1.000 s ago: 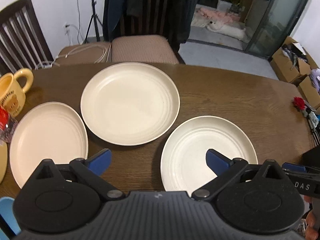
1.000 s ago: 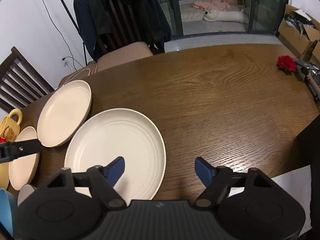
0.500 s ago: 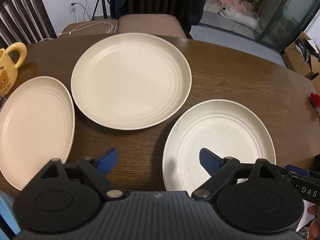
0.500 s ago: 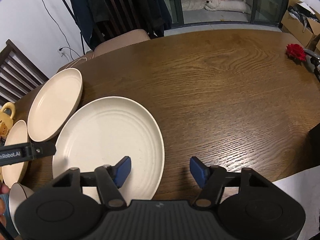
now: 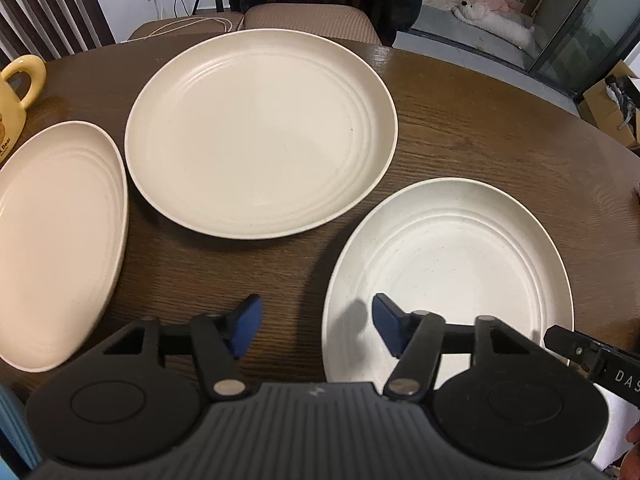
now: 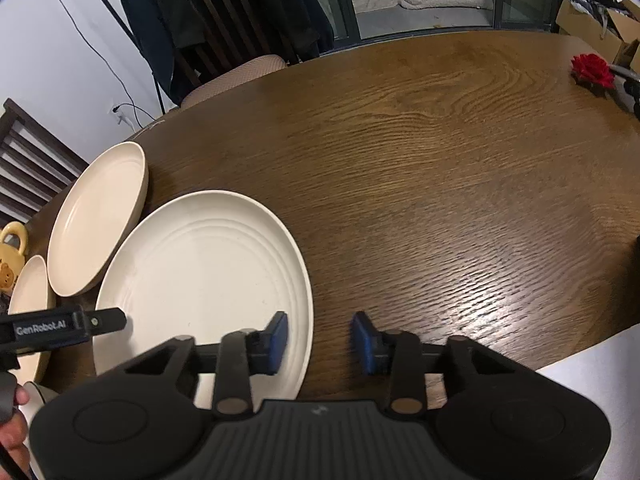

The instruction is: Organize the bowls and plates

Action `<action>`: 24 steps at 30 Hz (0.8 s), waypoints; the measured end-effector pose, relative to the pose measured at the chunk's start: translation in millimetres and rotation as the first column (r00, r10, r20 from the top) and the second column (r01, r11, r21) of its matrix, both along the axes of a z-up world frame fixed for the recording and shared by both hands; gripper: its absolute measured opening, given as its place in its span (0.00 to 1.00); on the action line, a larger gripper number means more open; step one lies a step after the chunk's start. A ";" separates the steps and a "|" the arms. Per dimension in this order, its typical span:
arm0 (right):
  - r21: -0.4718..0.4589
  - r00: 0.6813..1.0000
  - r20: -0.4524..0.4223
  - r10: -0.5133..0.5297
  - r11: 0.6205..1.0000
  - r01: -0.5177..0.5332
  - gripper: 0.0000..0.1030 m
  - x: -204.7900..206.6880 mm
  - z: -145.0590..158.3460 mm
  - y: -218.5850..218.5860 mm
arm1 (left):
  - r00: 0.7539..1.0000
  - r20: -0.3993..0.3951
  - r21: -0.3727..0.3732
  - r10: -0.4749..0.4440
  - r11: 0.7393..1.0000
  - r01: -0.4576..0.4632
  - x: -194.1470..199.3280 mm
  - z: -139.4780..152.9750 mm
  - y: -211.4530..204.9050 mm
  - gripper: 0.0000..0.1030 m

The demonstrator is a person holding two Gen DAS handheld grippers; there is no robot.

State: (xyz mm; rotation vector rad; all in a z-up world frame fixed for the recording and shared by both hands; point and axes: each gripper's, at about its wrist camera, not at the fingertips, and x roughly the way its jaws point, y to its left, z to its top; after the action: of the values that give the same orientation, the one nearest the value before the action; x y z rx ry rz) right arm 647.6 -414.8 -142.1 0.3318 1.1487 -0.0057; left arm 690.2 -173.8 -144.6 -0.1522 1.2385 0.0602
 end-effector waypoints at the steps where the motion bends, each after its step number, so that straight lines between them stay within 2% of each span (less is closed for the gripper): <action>1: 0.005 1.000 0.002 -0.003 1.000 0.003 0.27 0.0 -0.9 -0.7 | 1.000 -0.001 0.001 0.001 1.000 -0.001 0.2 -2.4 0.4 0.53; 6: 0.034 1.000 0.014 -0.013 0.999 0.012 0.16 0.8 -3.6 -1.8 | 1.000 -0.001 0.002 0.009 1.000 -0.009 1.0 -4.9 0.0 0.44; 11: 0.064 1.000 0.030 -0.007 0.998 0.005 0.06 -2.1 -3.7 -0.7 | 1.000 0.010 -0.034 -0.011 0.999 0.011 0.0 -3.6 -3.0 0.18; 24: 0.037 0.998 0.061 0.000 0.999 -0.002 0.06 -8.5 -0.7 0.4 | 0.998 0.050 0.015 -0.038 0.999 0.037 -6.6 5.5 -14.5 0.14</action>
State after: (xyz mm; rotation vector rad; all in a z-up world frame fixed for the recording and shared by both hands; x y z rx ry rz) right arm 639.1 -414.5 -142.8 0.3622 1.0897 0.0267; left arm 683.6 -188.3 -139.2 -0.1170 1.1899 0.0324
